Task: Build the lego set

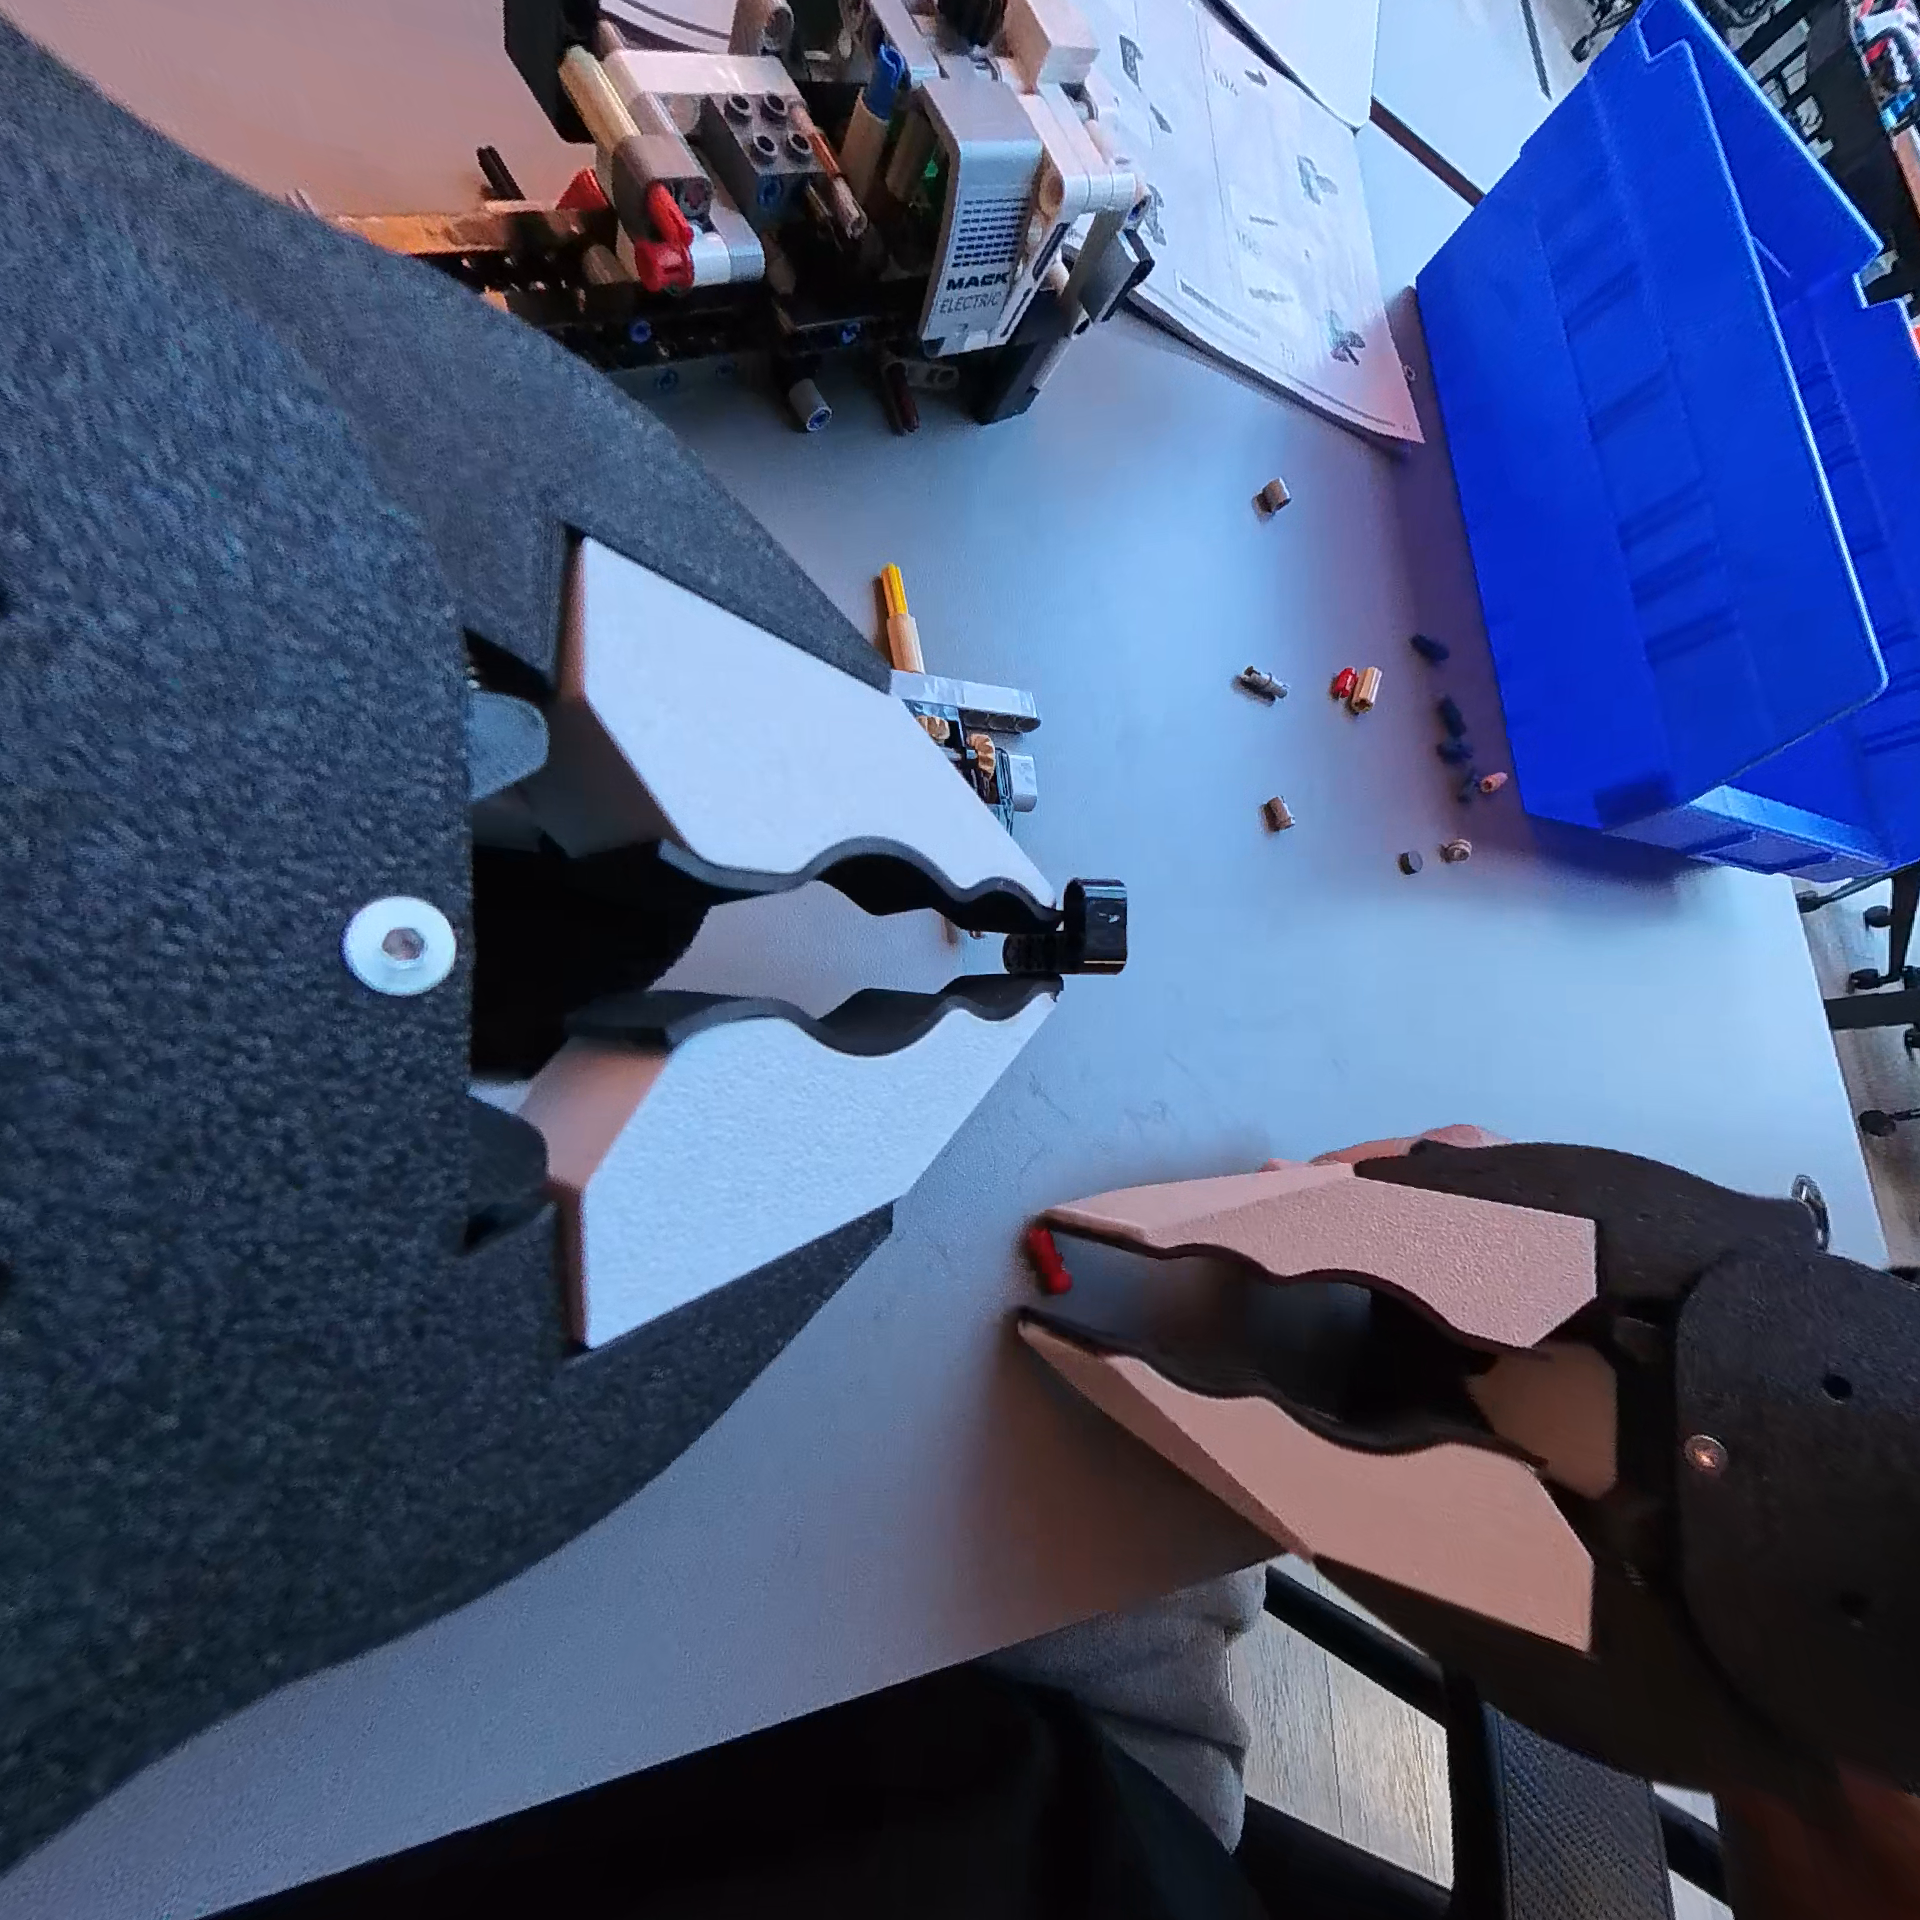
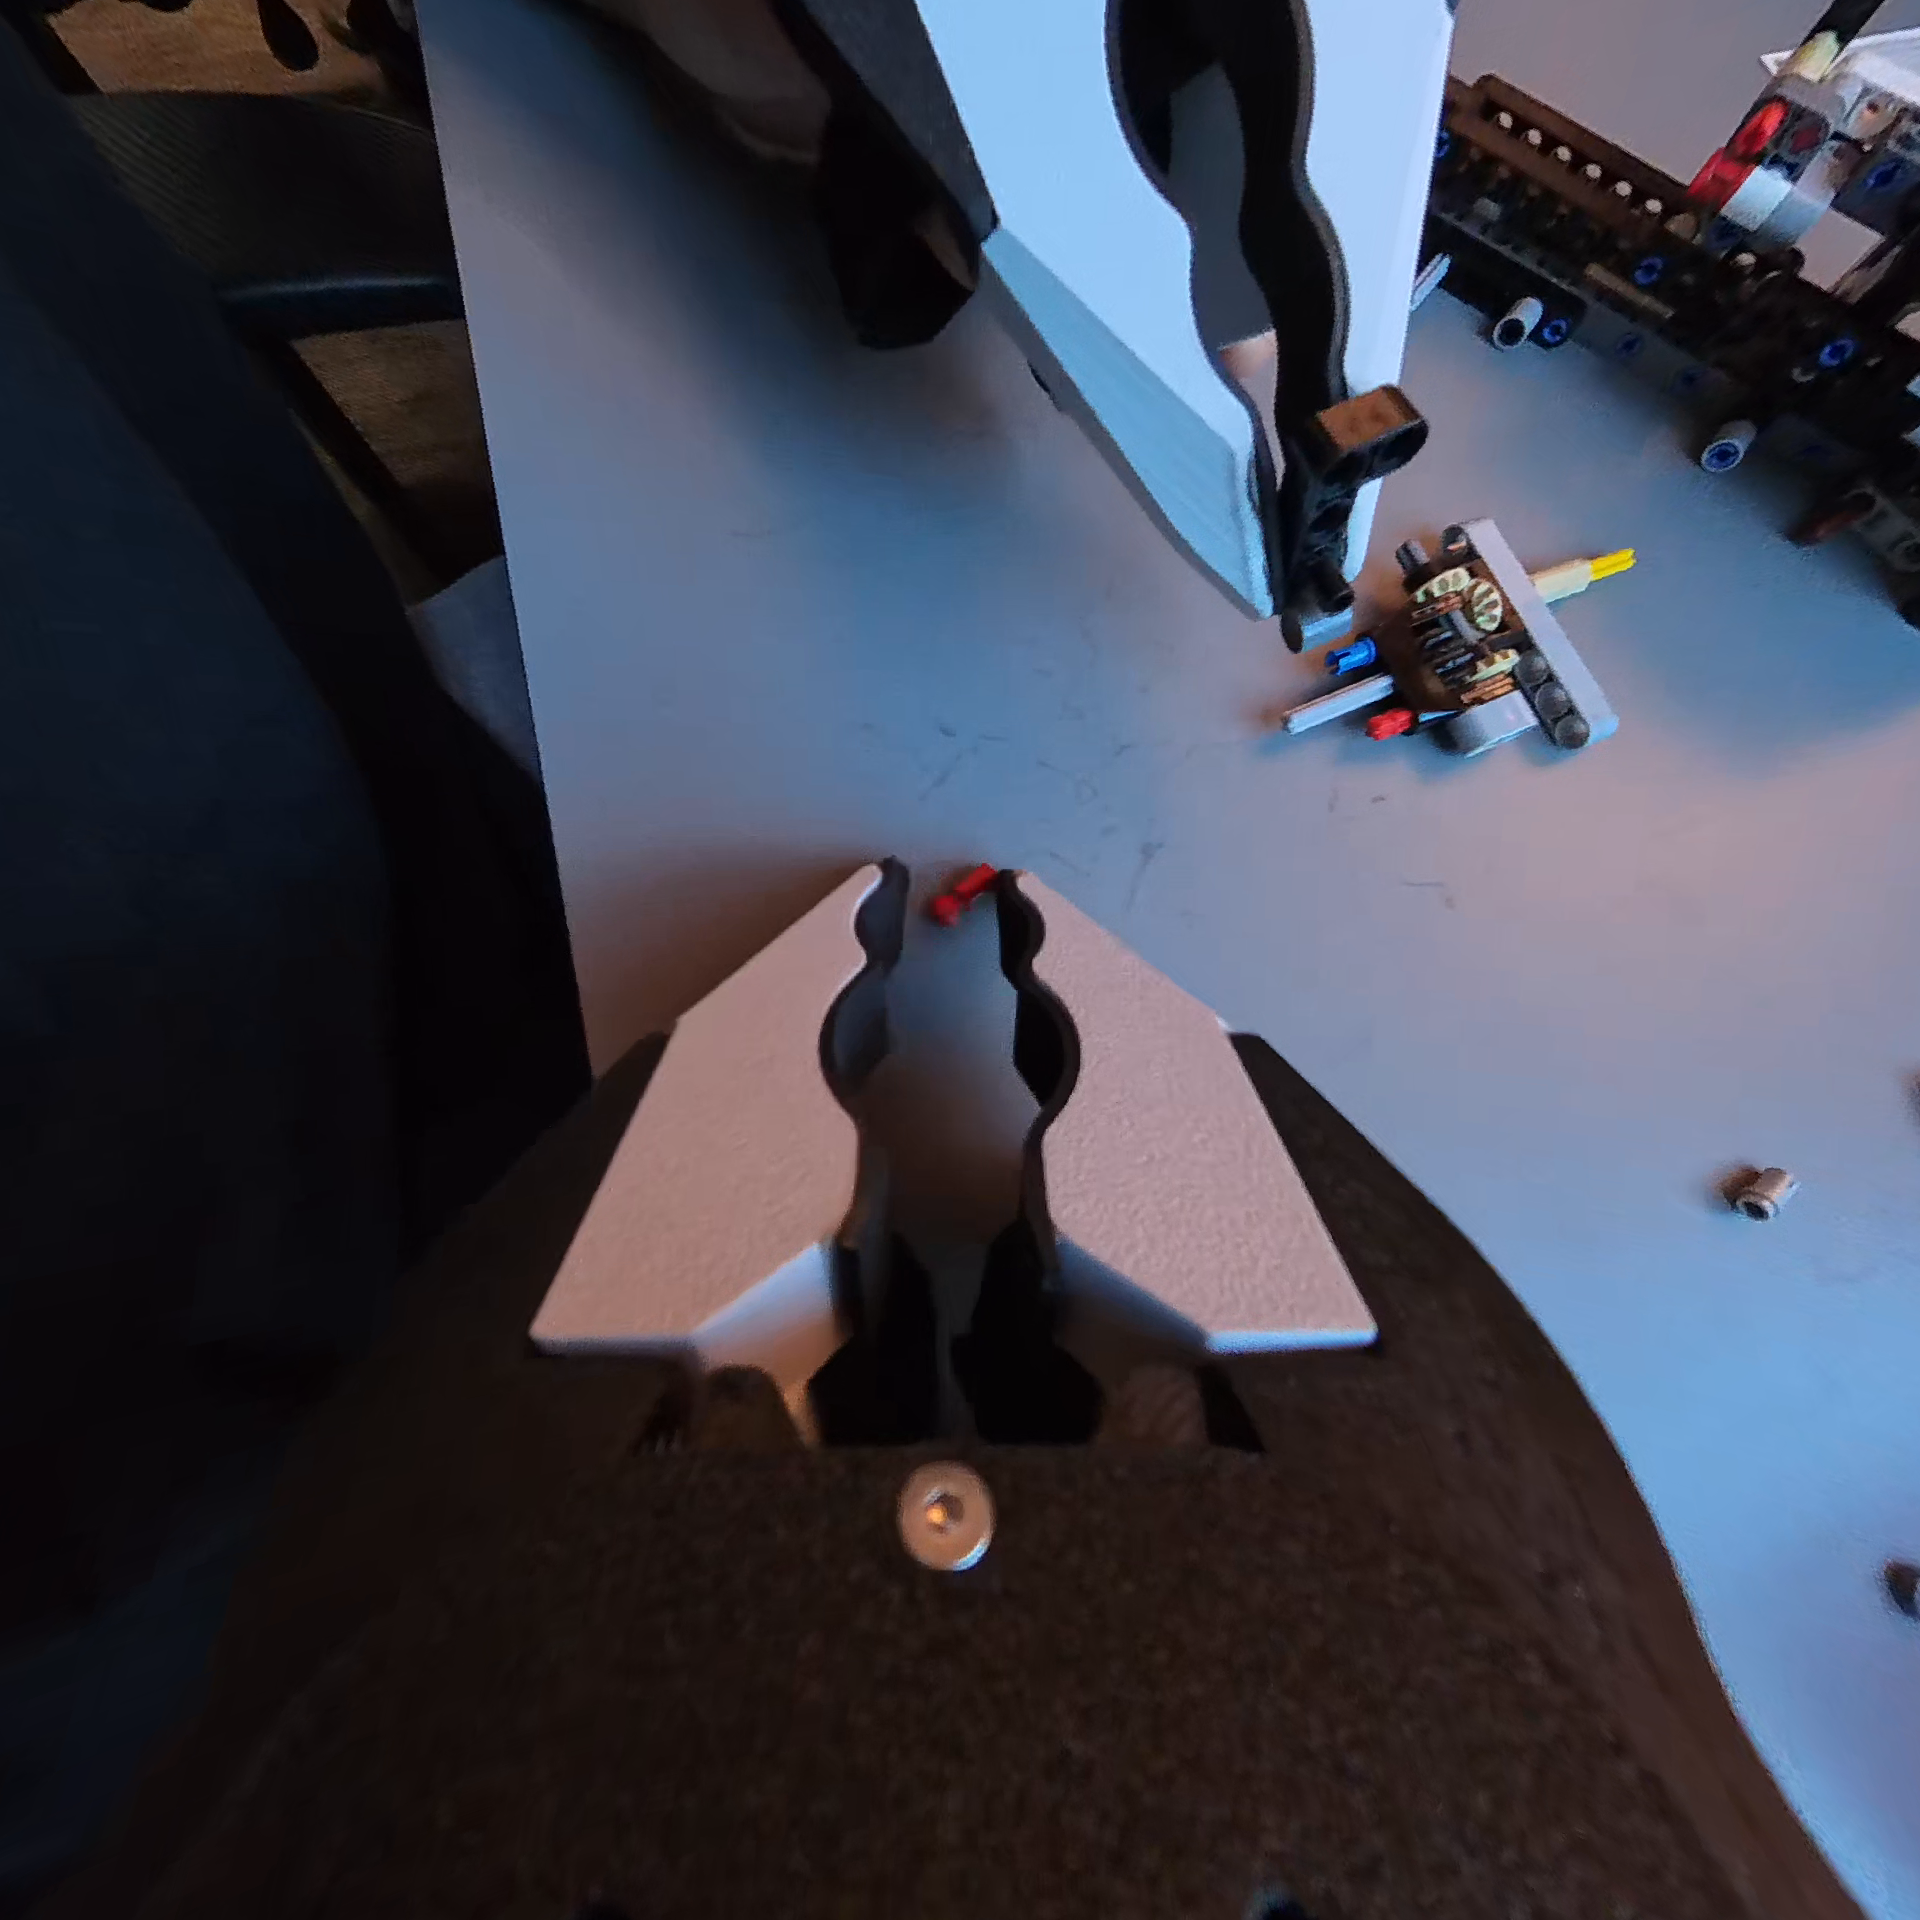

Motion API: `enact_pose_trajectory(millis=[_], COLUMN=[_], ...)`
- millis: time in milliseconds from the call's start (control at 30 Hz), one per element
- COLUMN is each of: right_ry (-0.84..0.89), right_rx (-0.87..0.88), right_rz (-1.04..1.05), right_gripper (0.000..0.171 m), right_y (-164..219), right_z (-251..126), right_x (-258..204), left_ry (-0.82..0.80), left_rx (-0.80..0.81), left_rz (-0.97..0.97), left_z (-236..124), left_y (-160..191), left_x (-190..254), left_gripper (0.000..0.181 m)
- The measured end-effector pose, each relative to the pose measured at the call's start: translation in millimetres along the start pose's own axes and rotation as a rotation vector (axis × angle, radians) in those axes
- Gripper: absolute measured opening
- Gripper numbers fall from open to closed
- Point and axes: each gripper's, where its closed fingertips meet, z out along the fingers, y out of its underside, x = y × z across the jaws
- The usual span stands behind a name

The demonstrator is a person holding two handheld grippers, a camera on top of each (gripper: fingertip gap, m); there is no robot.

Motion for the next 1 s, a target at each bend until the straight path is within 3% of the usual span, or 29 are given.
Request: enact_pose_trajectory(millis=[467, 700, 833, 1000], right_ry=[0.063, 0.110, 0.236, 0.281], right_rx=[0.056, -0.034, -0.063, -0.019], right_rz=[0.094, 0.206, 0.232, 0.271], right_gripper=[0.020, 0.019, 0.018, 0.005], right_y=[-8, -2, 3, 2], right_z=[-8, -7, -4, -1], right_x=[-3, -6, 1, 4], left_ry=[0.003, 0.003, 0.005, 0.005], left_rx=[-0.006, -0.007, -0.007, -0.012], left_rz=[0.012, 0.017, 0.015, 0.028], left_z=[1, 1, 1, 2], left_y=[1, 1, 1, 2], left_x=[2, 2, 2, 4], left_gripper=[0.005, 0.005, 0.005, 0.005])
